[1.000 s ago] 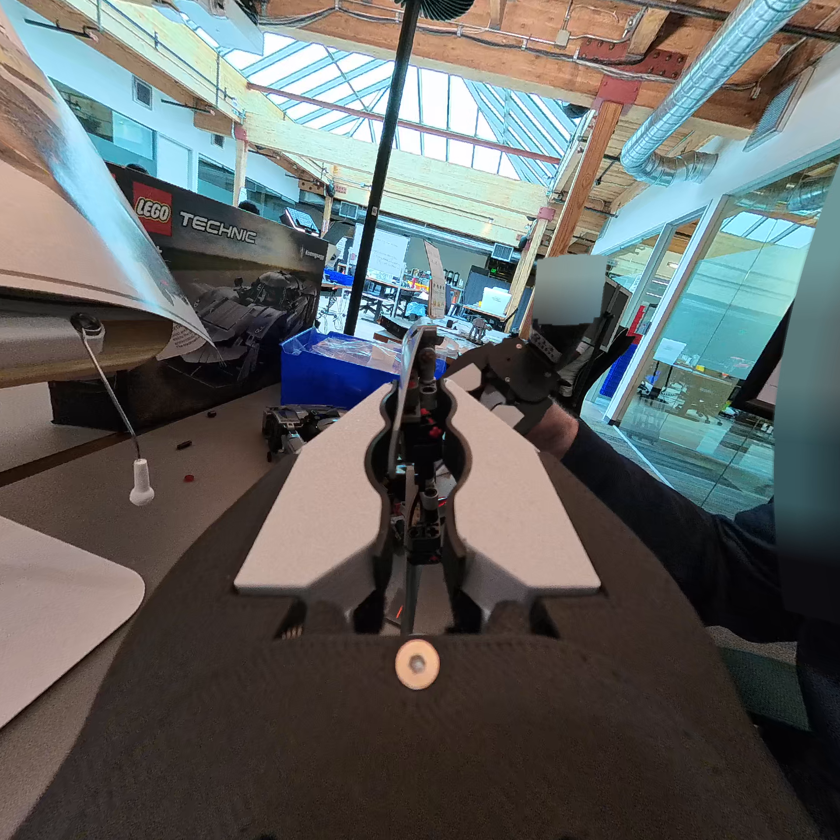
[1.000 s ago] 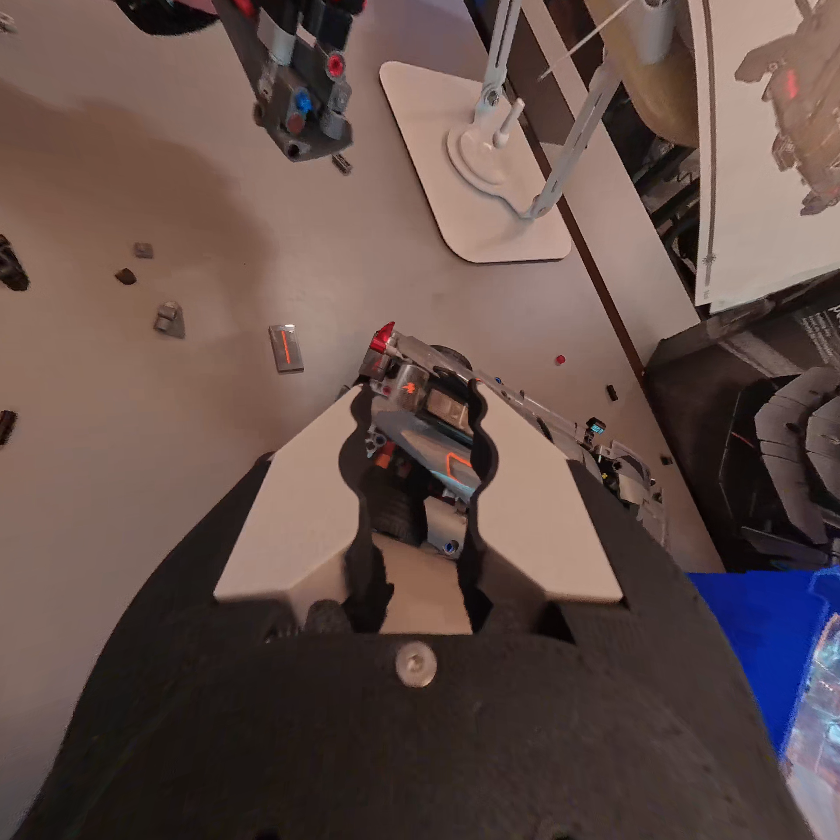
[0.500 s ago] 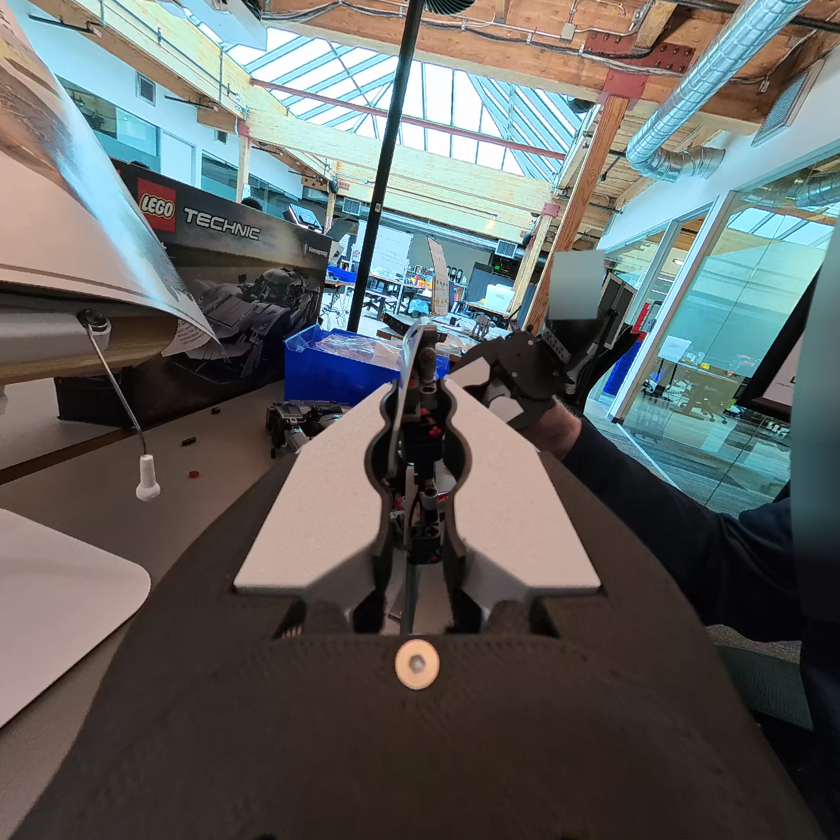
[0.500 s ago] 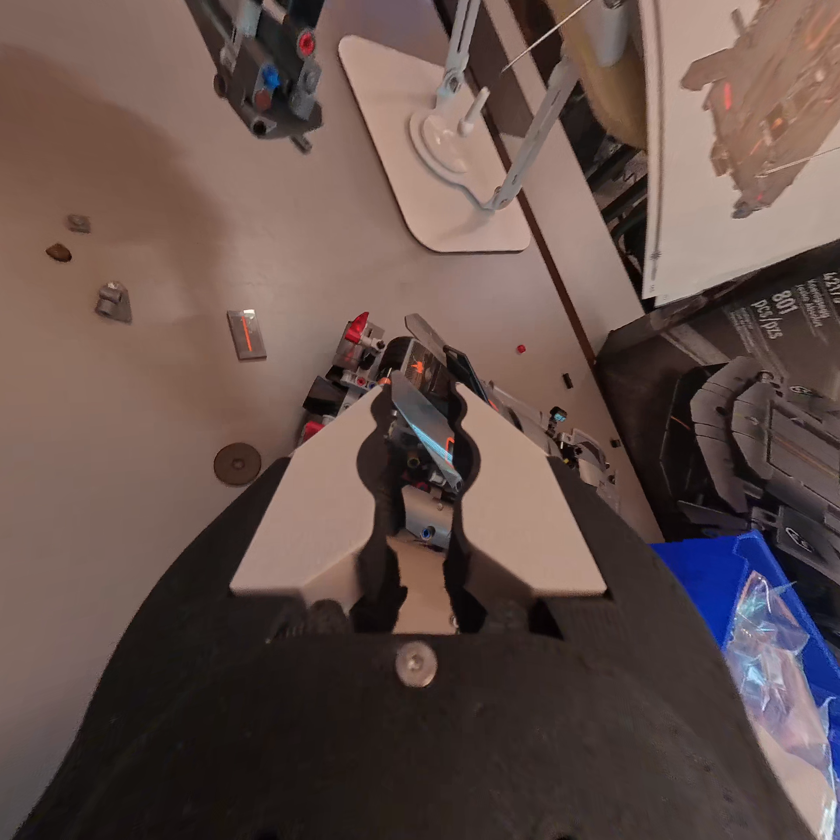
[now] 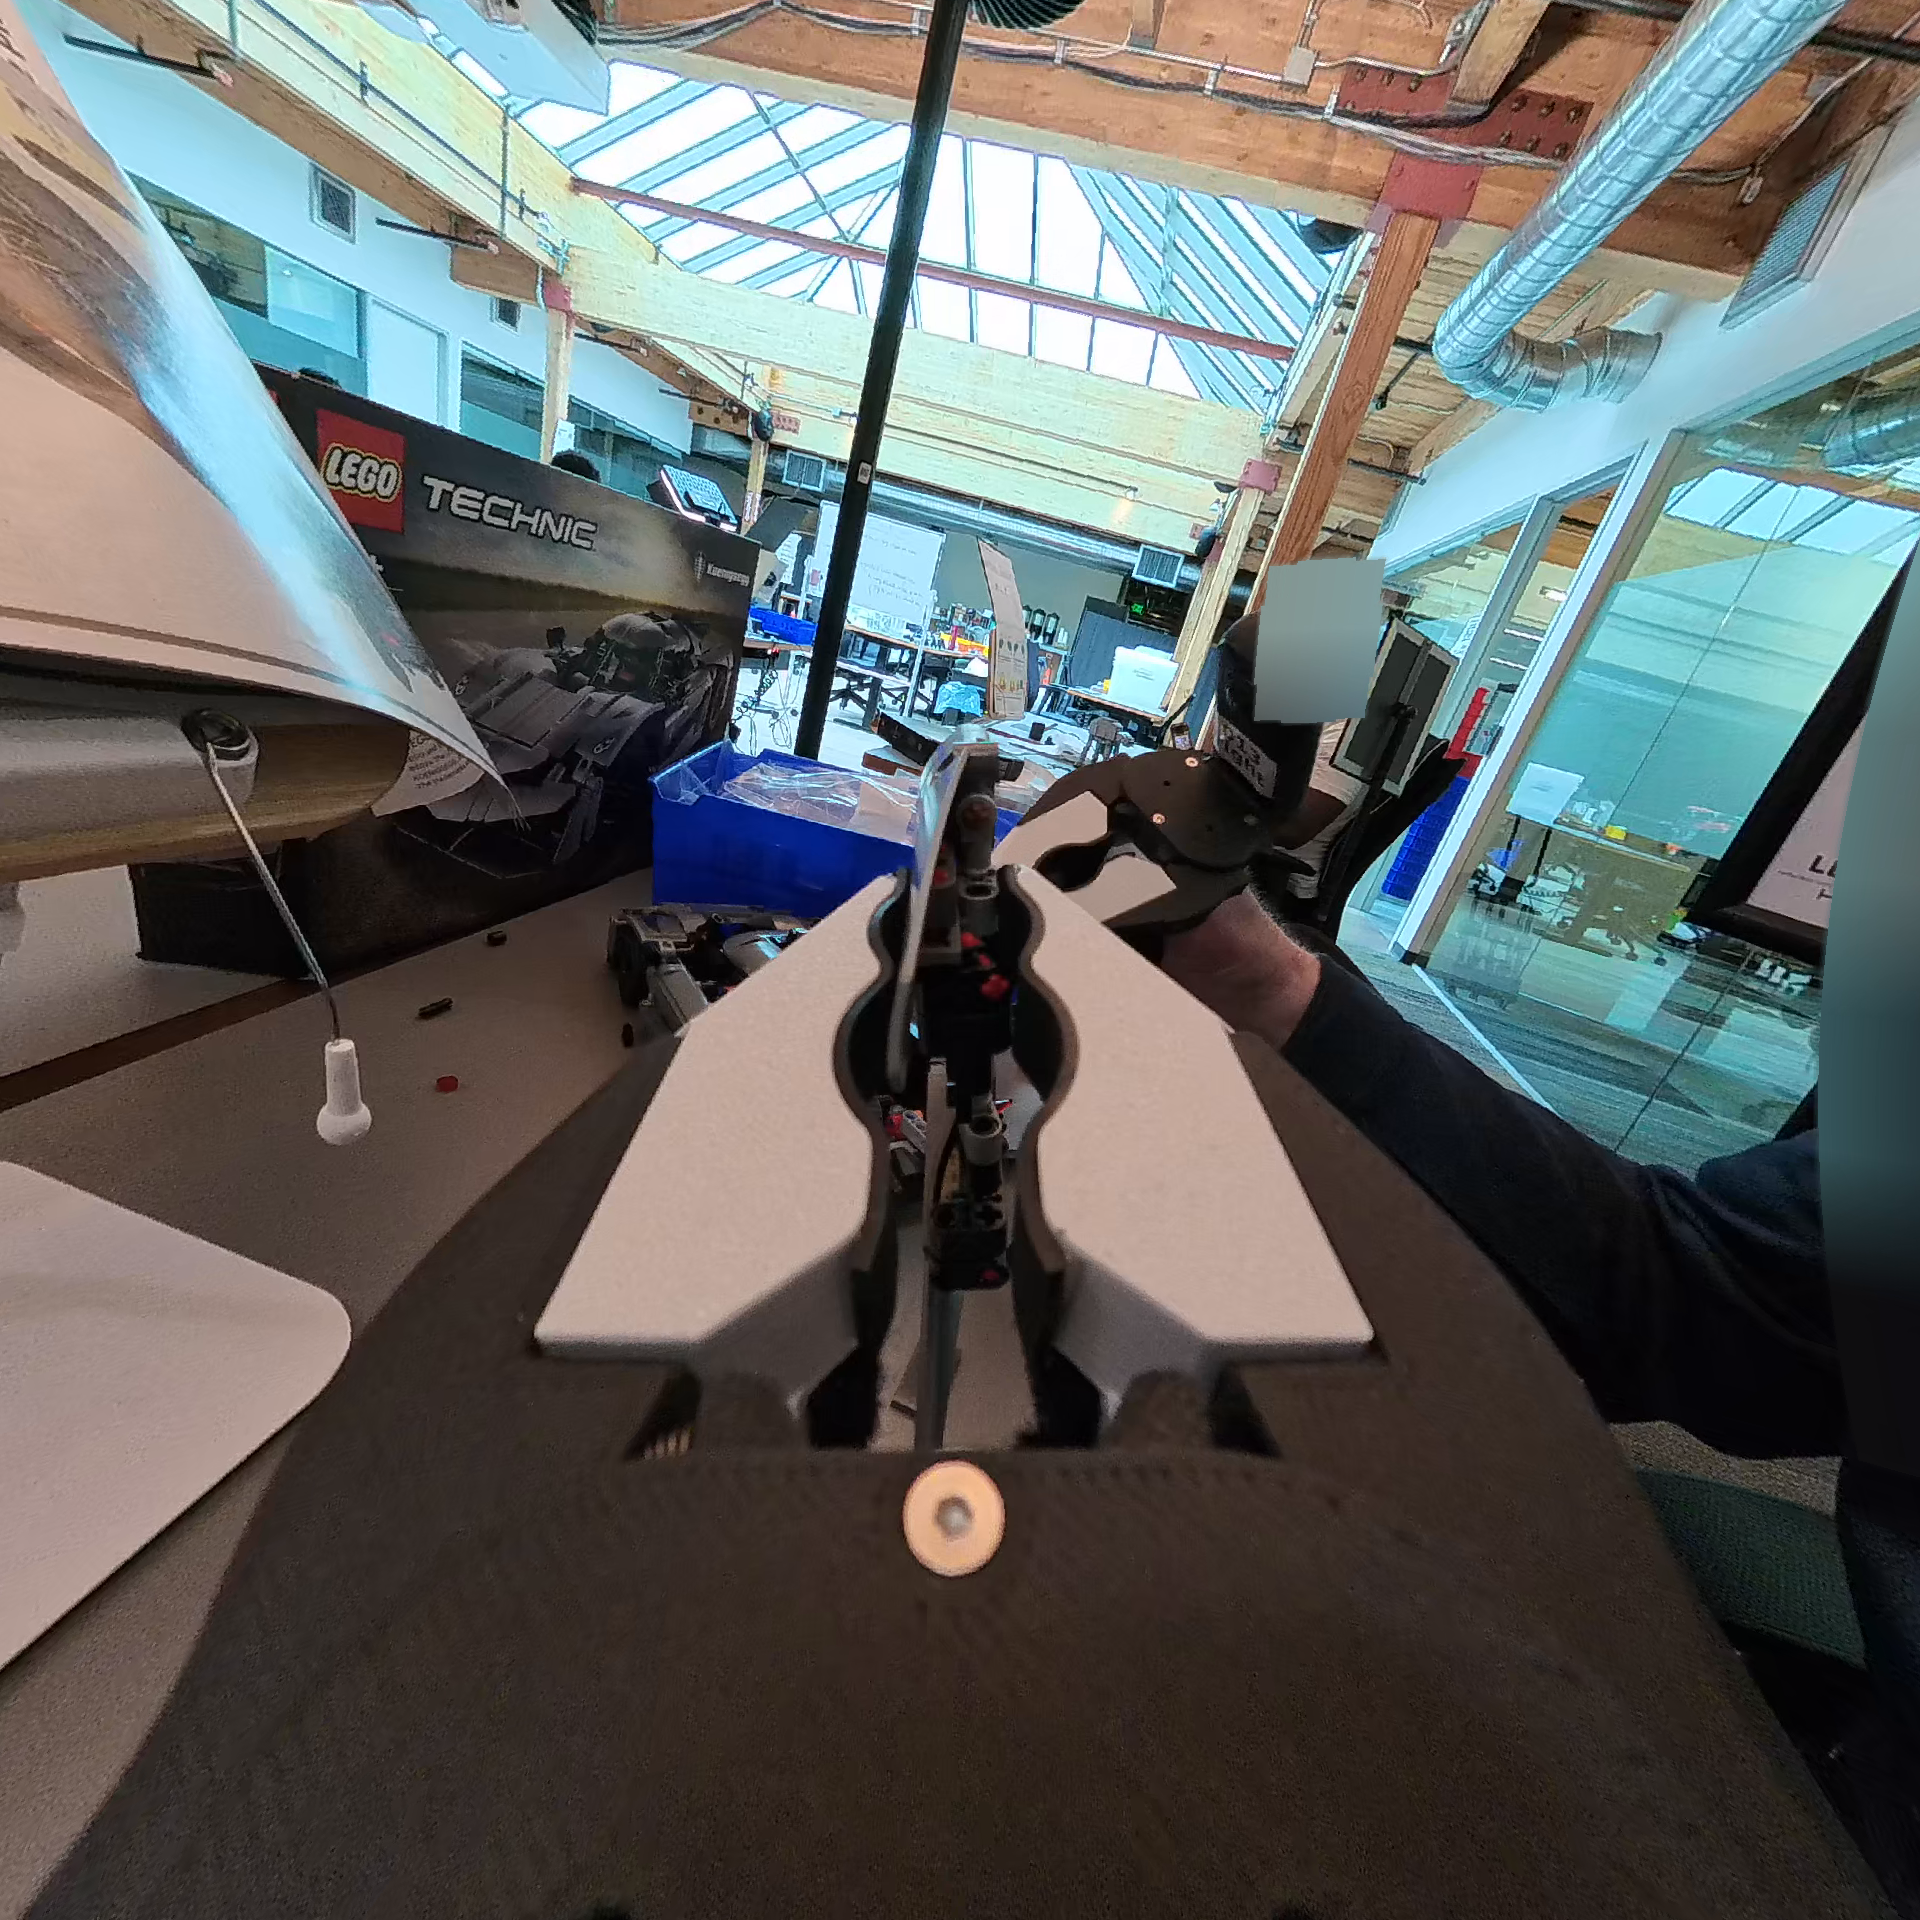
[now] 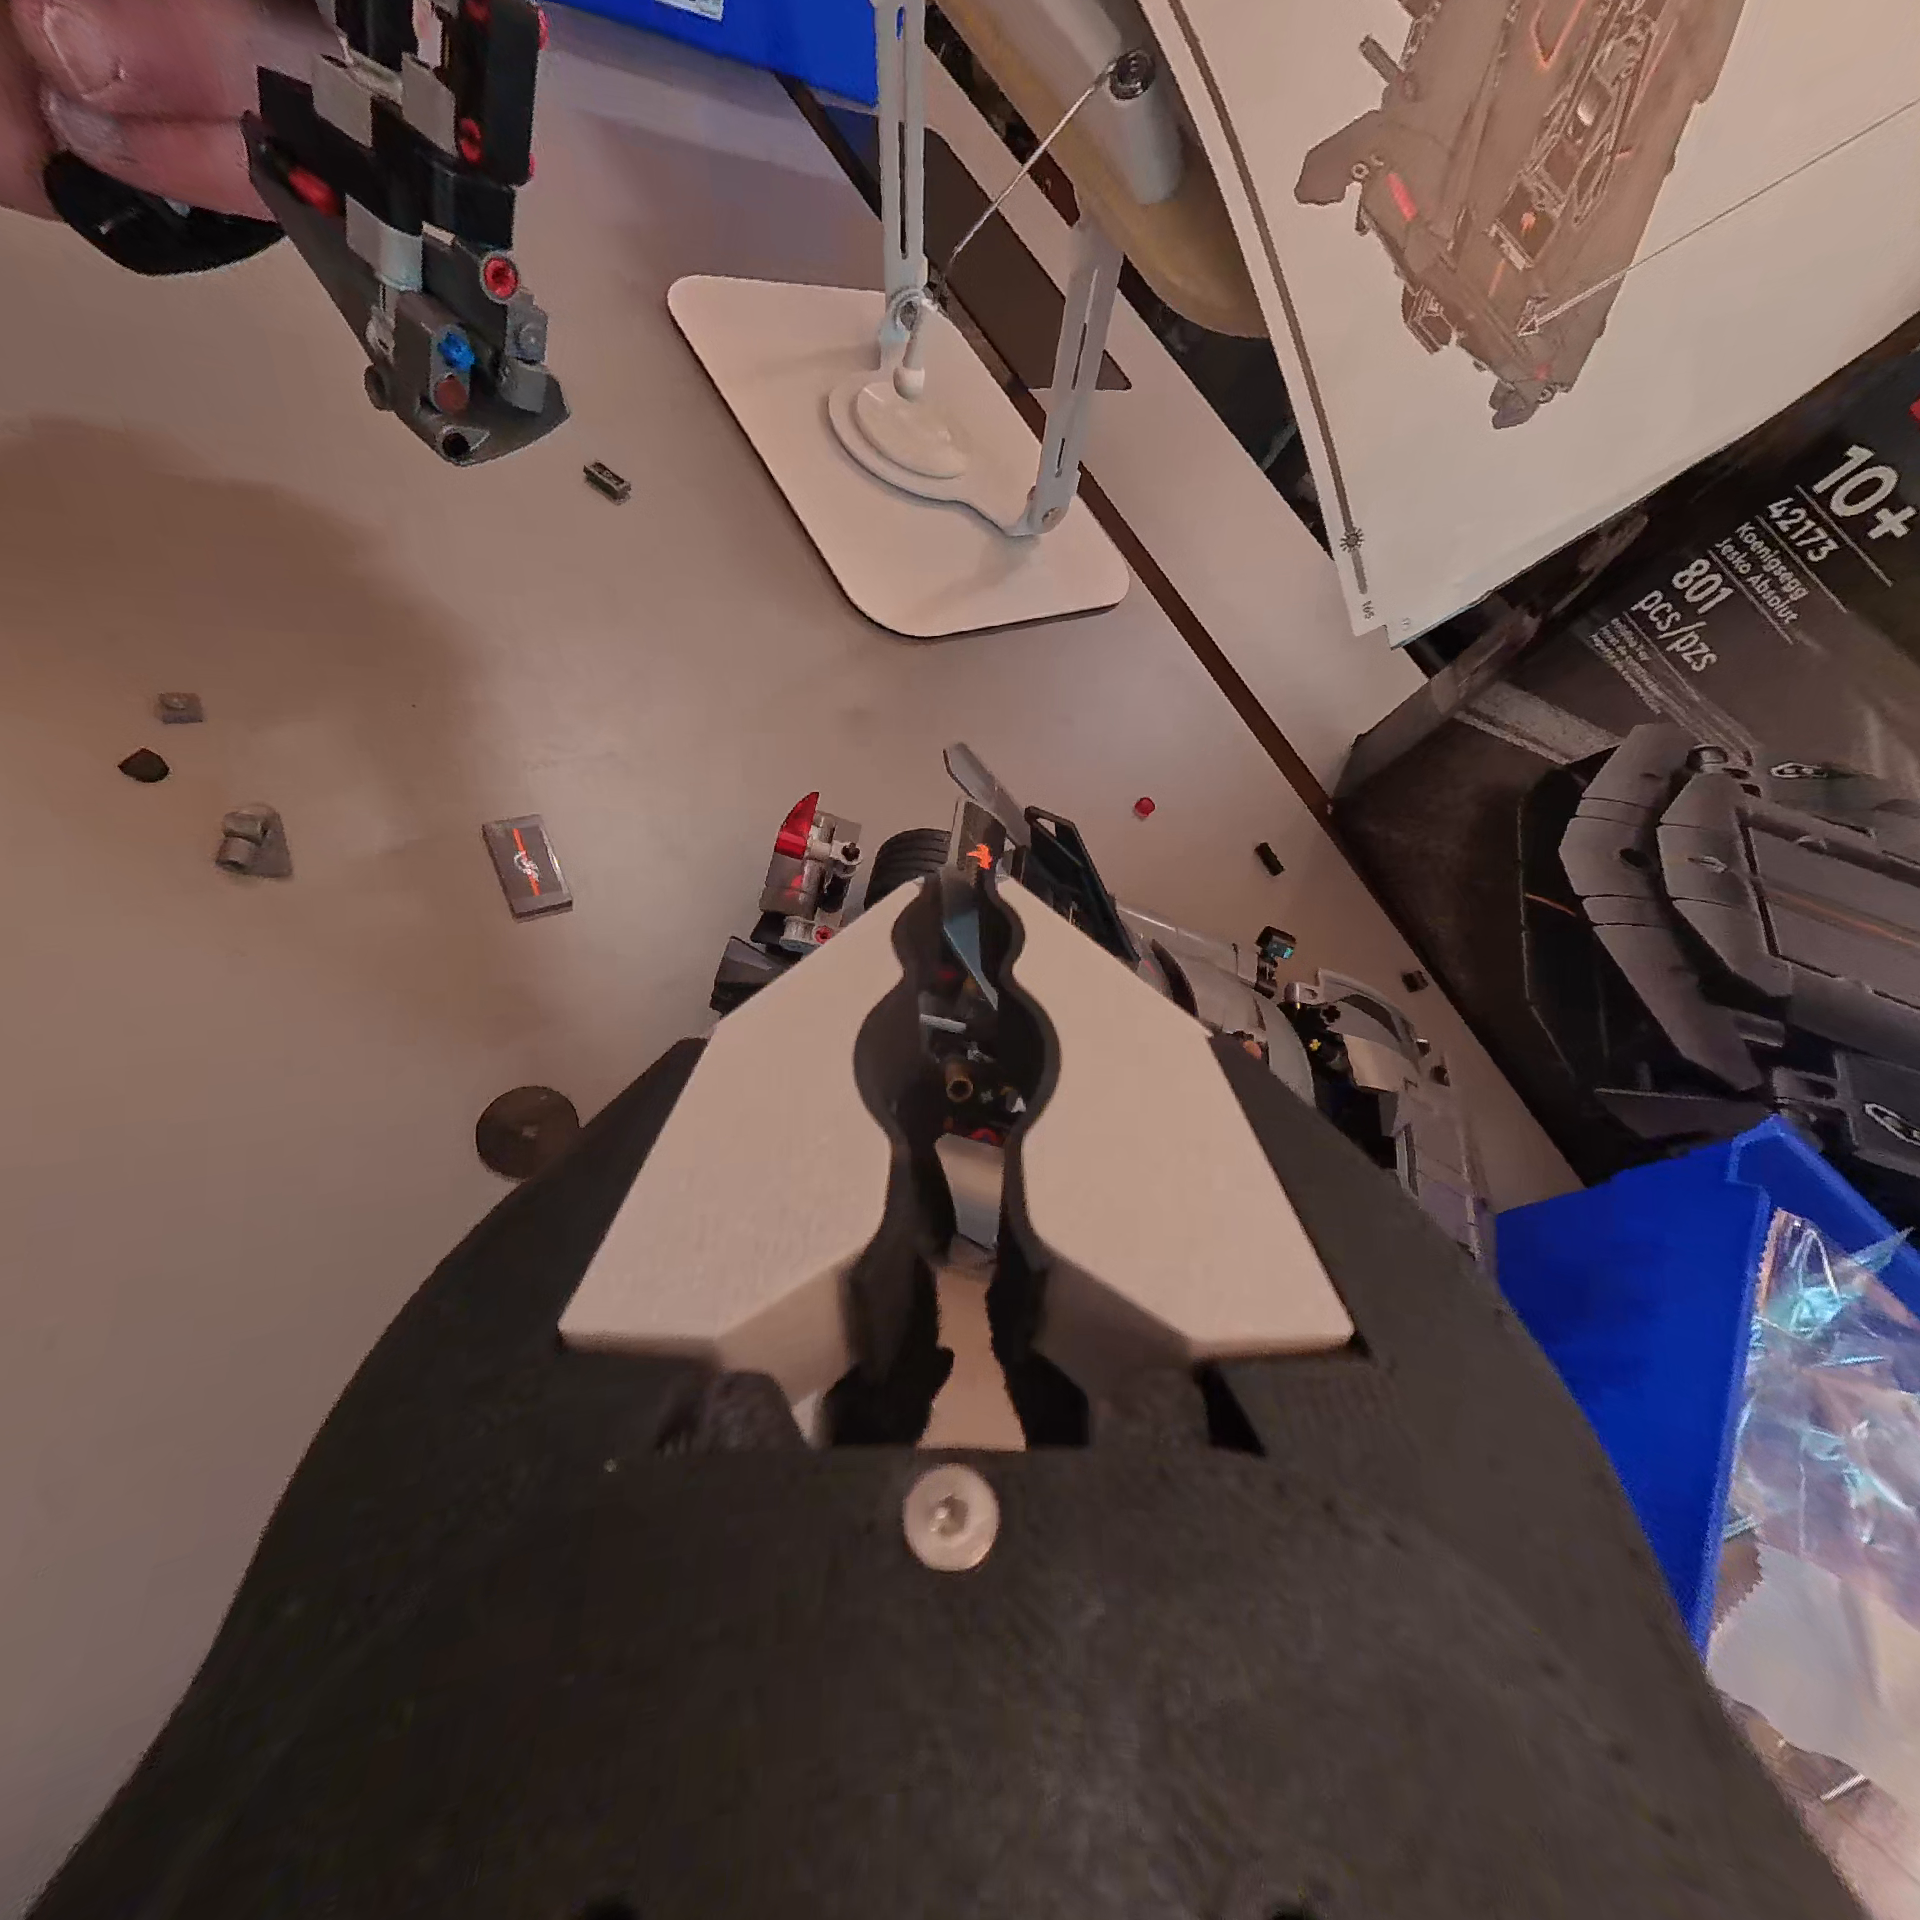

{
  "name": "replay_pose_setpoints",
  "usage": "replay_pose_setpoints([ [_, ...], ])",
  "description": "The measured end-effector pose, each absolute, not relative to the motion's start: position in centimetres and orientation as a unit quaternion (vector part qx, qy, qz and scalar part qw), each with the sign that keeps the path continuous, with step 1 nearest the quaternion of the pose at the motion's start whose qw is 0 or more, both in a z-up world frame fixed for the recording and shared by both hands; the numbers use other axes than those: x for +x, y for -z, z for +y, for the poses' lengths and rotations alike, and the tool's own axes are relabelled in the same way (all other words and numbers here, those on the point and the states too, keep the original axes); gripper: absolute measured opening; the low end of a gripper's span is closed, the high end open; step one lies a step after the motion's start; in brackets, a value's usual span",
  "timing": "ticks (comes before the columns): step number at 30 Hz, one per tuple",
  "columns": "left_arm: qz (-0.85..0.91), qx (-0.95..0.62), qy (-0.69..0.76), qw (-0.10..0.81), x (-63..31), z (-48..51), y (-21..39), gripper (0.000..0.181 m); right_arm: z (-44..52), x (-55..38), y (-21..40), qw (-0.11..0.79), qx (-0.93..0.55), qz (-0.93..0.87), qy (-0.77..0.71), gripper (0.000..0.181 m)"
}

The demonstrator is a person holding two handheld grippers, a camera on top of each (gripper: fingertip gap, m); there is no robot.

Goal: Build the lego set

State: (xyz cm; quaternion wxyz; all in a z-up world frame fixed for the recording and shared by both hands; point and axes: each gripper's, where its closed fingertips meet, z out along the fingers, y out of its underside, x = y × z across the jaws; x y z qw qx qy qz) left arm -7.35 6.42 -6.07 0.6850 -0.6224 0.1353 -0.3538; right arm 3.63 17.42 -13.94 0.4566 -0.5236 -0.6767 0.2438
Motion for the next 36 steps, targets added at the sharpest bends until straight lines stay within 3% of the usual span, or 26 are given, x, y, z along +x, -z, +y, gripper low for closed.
replay_pose_setpoints([
  [8, 0.136, -0.626, 0.353, 0.682, -7.4, 6.6, 6.4, 0.013, 16.7, 3.4, 14.0, 0.448, -0.515, -0.682, -0.262, 0.005],
  [14, 0.13, -0.624, 0.369, 0.676, -7.4, 6.8, 6.7, 0.013, 13.3, 2.1, 11.1, 0.456, -0.472, -0.669, -0.349, 0.018],
  [23, 0.145, -0.607, 0.41, 0.665, -6.1, 6.2, 6.3, 0.013, 5.9, -3.5, 10.4, 0.346, -0.451, -0.645, -0.511, 0.031],
  [26, 0.157, -0.609, 0.414, 0.658, -5.5, 6.1, 6.5, 0.013, 5.5, -3.8, 10.1, 0.324, -0.456, -0.625, -0.544, 0.026],
  [29, 0.162, -0.608, 0.421, 0.654, -5.2, 6.1, 6.6, 0.013, 5.9, -3.4, 9.8, 0.306, -0.463, -0.603, -0.573, 0.01],
  [36, 0.154, -0.61, 0.436, 0.644, -5.1, 6.4, 6.9, 0.016, 6.4, -3.1, 9.7, 0.304, -0.47, -0.594, -0.577, 0.007],
])
